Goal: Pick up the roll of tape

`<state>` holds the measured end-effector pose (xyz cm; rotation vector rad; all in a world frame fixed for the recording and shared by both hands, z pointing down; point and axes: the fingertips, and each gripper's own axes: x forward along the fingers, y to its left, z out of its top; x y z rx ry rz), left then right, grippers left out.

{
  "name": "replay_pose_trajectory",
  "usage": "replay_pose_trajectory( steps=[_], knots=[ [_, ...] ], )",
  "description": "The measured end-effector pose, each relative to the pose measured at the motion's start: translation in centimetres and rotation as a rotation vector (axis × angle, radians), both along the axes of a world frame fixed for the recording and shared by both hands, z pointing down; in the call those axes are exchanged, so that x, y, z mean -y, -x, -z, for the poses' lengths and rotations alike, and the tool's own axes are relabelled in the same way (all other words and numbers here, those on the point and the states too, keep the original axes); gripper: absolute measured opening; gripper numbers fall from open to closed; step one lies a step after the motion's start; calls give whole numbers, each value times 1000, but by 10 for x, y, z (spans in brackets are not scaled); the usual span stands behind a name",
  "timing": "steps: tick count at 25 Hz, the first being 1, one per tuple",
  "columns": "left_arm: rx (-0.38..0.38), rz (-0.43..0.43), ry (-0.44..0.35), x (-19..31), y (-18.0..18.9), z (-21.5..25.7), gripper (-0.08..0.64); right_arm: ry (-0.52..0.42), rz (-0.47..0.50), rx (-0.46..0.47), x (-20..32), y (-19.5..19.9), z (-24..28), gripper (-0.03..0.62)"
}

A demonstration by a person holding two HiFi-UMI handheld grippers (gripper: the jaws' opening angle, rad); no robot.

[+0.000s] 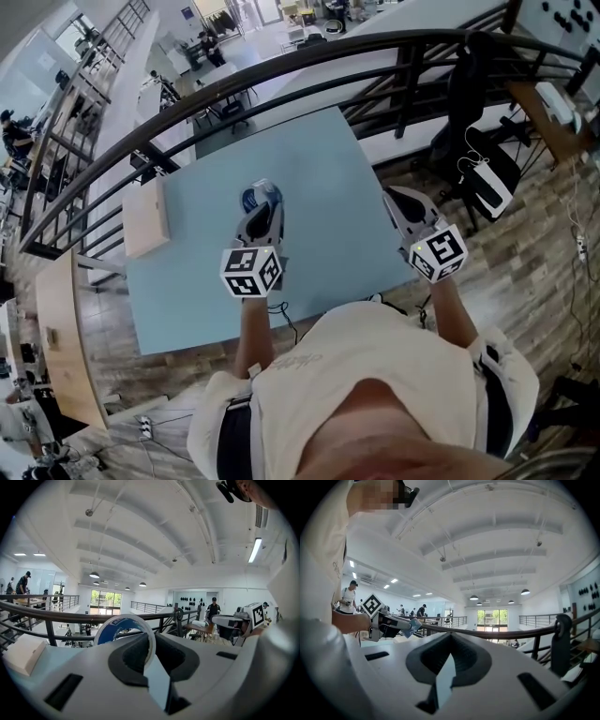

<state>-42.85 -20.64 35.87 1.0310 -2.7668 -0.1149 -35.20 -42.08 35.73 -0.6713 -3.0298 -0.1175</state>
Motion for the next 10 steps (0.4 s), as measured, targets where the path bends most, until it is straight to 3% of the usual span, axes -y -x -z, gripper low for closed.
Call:
replay_pose_trajectory(
  steps=[10],
  knots=[
    [-17, -1, 17, 9, 1, -12, 58, 7, 11, -16, 7, 2, -13, 5]
  ],
)
